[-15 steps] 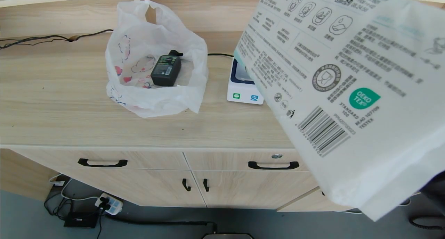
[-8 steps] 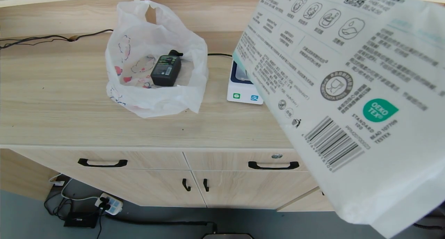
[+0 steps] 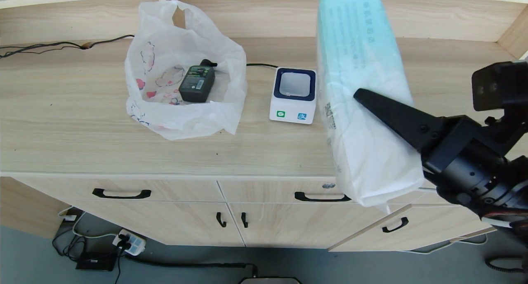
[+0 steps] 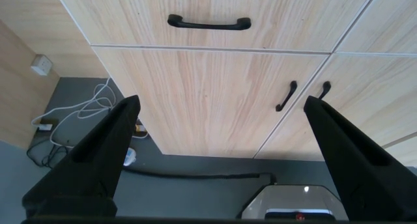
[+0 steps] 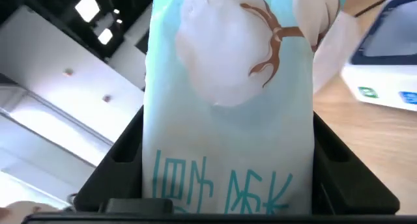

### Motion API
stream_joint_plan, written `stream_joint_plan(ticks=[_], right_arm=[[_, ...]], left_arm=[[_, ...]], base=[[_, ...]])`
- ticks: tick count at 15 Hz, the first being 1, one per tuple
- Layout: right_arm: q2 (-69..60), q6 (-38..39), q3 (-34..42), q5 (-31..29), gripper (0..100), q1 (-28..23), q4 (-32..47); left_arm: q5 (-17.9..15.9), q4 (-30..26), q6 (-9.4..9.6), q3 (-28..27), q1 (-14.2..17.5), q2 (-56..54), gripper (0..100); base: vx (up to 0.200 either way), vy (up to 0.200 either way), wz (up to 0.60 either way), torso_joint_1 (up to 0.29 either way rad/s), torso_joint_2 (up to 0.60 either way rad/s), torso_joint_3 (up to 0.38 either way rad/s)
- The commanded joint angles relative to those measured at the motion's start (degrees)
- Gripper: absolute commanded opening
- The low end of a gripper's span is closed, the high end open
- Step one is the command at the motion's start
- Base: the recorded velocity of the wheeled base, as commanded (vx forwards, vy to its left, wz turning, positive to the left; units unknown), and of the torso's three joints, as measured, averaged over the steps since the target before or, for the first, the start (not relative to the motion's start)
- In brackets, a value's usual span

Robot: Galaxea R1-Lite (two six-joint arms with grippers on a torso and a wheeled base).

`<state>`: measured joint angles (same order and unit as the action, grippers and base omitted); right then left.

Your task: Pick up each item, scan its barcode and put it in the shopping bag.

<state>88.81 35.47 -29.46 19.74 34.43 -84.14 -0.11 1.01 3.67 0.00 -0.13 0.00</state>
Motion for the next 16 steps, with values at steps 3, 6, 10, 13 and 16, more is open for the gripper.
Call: stream_joint_plan(ticks=[3, 6, 10, 13, 16], right_arm=[[-1.18, -16.49, -10.00, -4.97, 0, -7.27, 17.25], [-0.39, -21.94, -22.39, -17.63, 0, -1.12, 29.65], [3.30, -35.21, -32.67, -23.96, 0, 0.20, 37.29], [5.06, -37.32, -33.20, -29.84, 0, 5.39, 36.85], [11.56, -38.38, -37.77, -30.28, 0, 6.27, 32.28]], left_arm=[[0.02, 0.04, 0.02, 0.00, -0.04, 0.09, 100], [0.02, 0.04, 0.02, 0.00, -0.04, 0.09, 100], [0.02, 0.04, 0.02, 0.00, 0.05, 0.09, 100], [0.02, 0.22, -0.51, 0.00, 0.05, 0.09, 100], [0.02, 0.13, -0.59, 0.00, 0.05, 0.09, 100]], base=[[0.000, 0.000, 0.00, 0.000, 0.00, 0.000], [0.000, 0.000, 0.00, 0.000, 0.00, 0.000], [0.000, 0.000, 0.00, 0.000, 0.00, 0.000], [0.000, 0.000, 0.00, 0.000, 0.00, 0.000], [0.000, 0.000, 0.00, 0.000, 0.00, 0.000]])
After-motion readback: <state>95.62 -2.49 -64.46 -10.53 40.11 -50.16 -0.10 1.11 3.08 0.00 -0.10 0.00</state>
